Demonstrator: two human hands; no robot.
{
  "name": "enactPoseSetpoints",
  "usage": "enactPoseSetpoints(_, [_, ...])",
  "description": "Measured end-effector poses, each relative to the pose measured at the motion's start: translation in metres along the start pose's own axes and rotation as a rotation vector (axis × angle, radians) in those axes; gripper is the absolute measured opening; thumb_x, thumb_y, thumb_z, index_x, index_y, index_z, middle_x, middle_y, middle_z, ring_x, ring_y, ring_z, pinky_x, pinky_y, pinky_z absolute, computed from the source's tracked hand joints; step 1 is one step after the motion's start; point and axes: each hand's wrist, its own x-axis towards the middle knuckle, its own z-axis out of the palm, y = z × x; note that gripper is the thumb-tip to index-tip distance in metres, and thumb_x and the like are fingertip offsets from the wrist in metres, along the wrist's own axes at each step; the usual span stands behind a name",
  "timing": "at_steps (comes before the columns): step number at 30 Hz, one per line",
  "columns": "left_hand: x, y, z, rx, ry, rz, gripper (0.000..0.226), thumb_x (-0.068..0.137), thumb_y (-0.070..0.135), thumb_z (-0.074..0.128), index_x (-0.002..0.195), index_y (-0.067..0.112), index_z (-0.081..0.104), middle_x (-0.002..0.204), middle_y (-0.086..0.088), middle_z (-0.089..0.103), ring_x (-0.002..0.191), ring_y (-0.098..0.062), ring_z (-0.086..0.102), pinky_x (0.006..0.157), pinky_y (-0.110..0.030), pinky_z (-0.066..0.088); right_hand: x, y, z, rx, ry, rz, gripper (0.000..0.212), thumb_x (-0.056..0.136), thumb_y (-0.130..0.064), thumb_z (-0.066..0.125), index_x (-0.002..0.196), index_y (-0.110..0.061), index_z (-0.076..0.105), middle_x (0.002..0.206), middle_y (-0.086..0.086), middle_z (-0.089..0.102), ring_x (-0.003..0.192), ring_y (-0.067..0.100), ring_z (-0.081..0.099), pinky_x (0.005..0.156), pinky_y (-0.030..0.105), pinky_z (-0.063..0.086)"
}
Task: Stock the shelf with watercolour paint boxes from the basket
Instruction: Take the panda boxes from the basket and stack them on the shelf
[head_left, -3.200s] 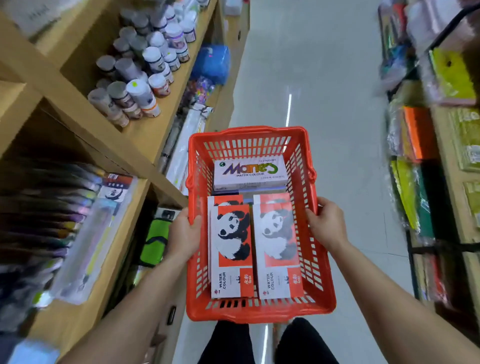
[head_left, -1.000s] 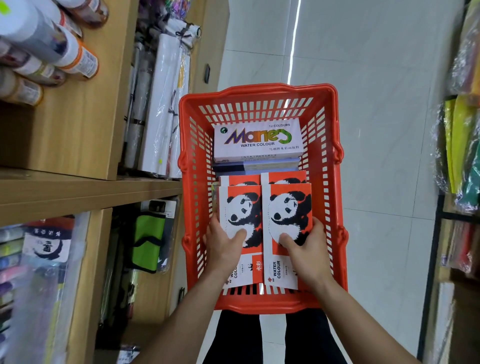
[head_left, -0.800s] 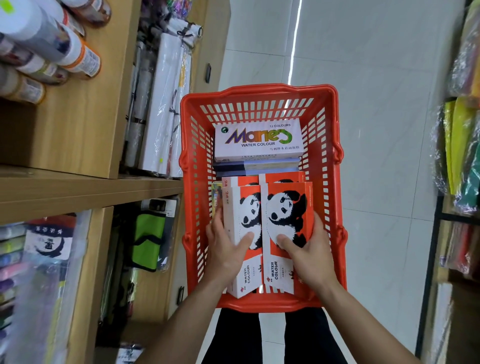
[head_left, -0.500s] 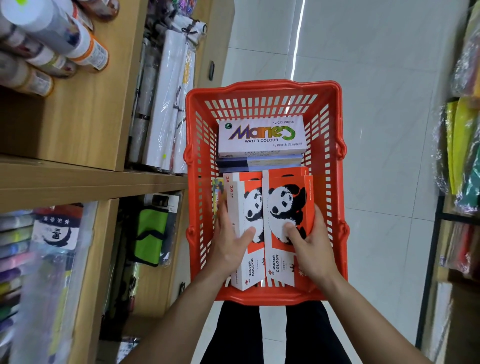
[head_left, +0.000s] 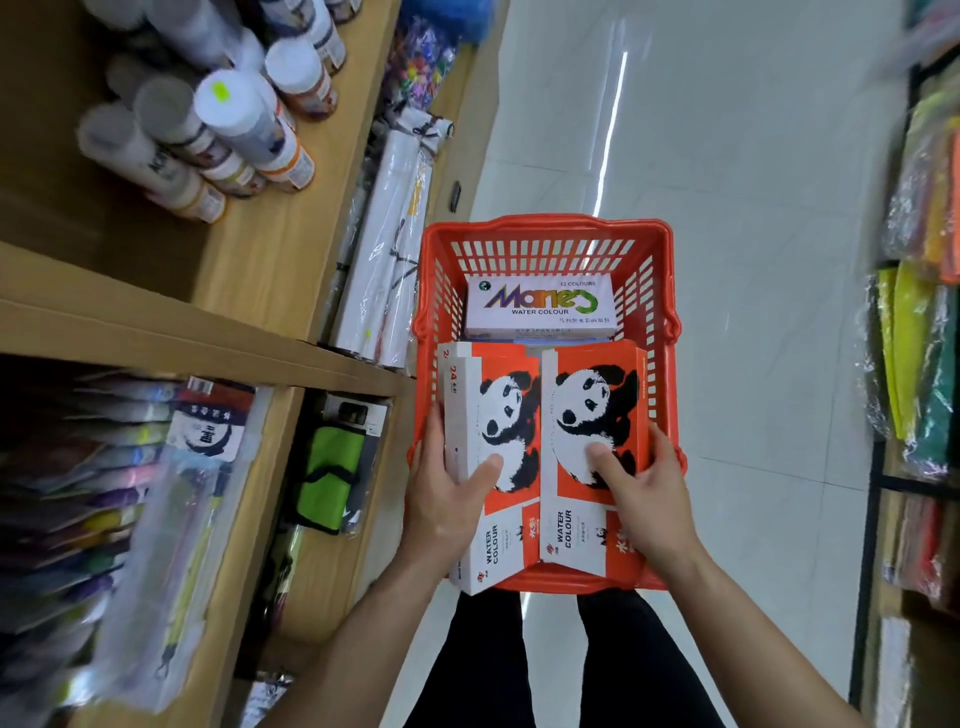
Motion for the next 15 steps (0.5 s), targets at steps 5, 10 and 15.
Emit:
enactPoseSetpoints(5, [-0.043, 0.036, -0.021, -0.171, 0.056, 0.019, 0.082, 0.075, 0.051, 0.075, 0.147, 0.057, 0.036, 0.115, 0.018, 0.074, 0.095, -0.010, 0.077, 0.070, -0.032, 0.065, -0.021, -0.033, -0.021, 0.001, -0.066, -0.124, 0.065, 0.088, -0.047, 0.077, 0.144, -0.031, 0.047, 0.130, -0.004, 0.072, 0.109, 0.022, 0.075, 0.098, 0.053, 0.059])
enactPoseSetpoints(10, [-0.102, 0.069, -0.037, -0.291, 0.183, 0.088, 0.074, 0.073, 0.051, 0.080, 0.134, 0.071, 0.042, 0.111, 0.016, 0.077, 0.089, -0.018, 0.080, 0.067, -0.038, 0.065, -0.047, -0.076, -0.044, 0.012, -0.260, -0.257, 0.055, 0.091, -0.040, 0.076, 0.140, -0.032, 0.053, 0.118, -0.005, 0.079, 0.099, 0.021, 0.080, 0.094, 0.053, 0.061])
enactPoseSetpoints(15, [-0.193, 0.097, -0.065, -0.427, 0.431, 0.219, 0.065, 0.076, 0.046, 0.081, 0.136, 0.051, 0.056, 0.120, 0.007, 0.077, 0.100, -0.024, 0.078, 0.077, -0.045, 0.064, -0.091, -0.131, -0.059, 0.013, -0.464, -0.448, 0.032, 0.093, -0.036, 0.076, 0.124, -0.038, 0.065, 0.105, -0.009, 0.083, 0.087, 0.017, 0.082, 0.074, 0.033, 0.065])
